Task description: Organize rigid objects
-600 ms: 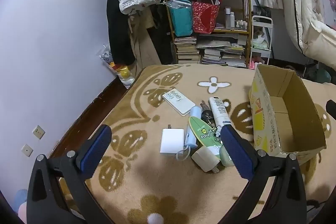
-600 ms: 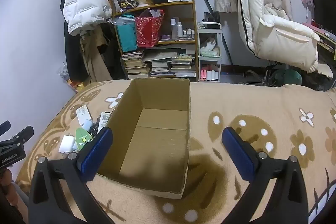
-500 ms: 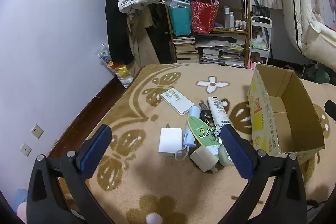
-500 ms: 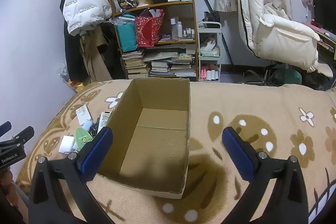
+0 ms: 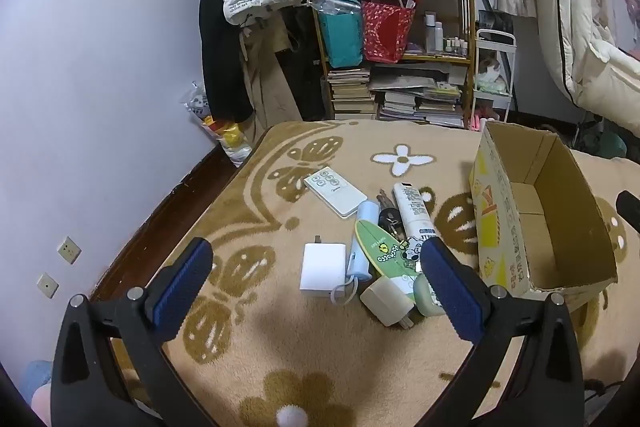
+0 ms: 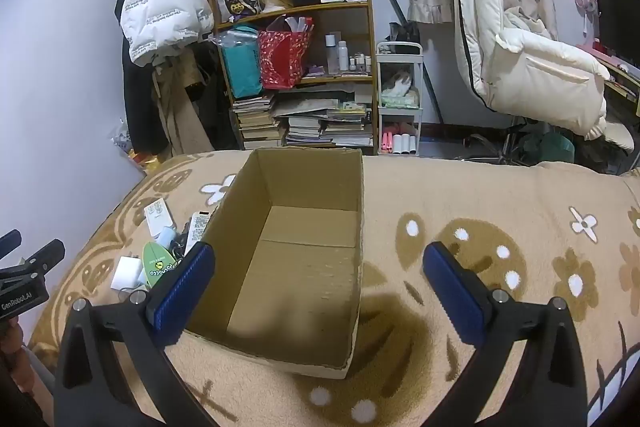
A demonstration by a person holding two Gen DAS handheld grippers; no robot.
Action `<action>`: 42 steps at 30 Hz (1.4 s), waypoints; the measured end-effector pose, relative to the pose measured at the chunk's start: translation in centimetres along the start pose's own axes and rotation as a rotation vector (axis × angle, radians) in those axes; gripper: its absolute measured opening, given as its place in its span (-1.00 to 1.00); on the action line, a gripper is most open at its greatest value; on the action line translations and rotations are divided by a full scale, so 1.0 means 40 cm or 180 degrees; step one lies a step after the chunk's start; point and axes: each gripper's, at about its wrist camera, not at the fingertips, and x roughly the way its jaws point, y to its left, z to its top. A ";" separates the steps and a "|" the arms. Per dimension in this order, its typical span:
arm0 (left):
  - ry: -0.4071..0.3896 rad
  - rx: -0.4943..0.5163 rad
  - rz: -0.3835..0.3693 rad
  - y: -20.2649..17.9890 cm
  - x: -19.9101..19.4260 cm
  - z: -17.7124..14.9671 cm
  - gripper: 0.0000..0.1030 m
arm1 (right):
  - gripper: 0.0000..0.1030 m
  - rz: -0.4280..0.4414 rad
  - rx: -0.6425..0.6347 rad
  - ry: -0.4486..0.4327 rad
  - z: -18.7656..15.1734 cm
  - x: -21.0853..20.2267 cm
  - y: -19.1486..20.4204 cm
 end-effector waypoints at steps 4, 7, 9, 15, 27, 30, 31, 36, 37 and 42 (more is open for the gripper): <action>-0.0004 0.0001 0.0032 0.001 0.001 0.000 0.99 | 1.00 -0.0005 -0.0008 -0.0001 0.000 0.000 0.000; -0.0005 -0.0011 0.0018 0.002 0.000 0.000 0.99 | 1.00 -0.0004 -0.0008 0.0004 0.001 0.001 -0.001; -0.0005 -0.0010 0.0016 0.002 0.000 0.000 0.99 | 1.00 -0.0002 -0.0006 0.0004 0.001 0.001 -0.002; -0.0008 0.0013 0.0020 0.000 -0.002 0.000 0.99 | 1.00 -0.0004 -0.0008 0.0009 0.001 0.002 -0.002; 0.0008 0.0032 0.0007 -0.003 -0.001 0.000 0.99 | 1.00 -0.0013 -0.0004 0.0016 0.001 0.003 -0.002; 0.0008 0.0035 0.0010 -0.004 -0.001 -0.001 0.99 | 1.00 -0.0009 -0.0008 0.0018 0.001 0.005 0.000; 0.0007 0.0036 0.0011 -0.003 -0.001 -0.001 0.99 | 1.00 -0.0010 -0.0011 0.0020 0.001 0.005 0.000; 0.0012 0.0045 0.0009 -0.006 0.001 -0.003 0.99 | 1.00 -0.0008 -0.0015 0.0021 0.000 0.005 0.000; 0.0013 0.0046 0.0008 -0.007 0.001 -0.004 0.99 | 1.00 -0.0007 -0.0018 0.0021 0.000 0.005 0.000; 0.0013 0.0042 0.0010 -0.007 0.001 -0.003 0.99 | 1.00 -0.0013 -0.0016 0.0025 0.000 0.006 0.001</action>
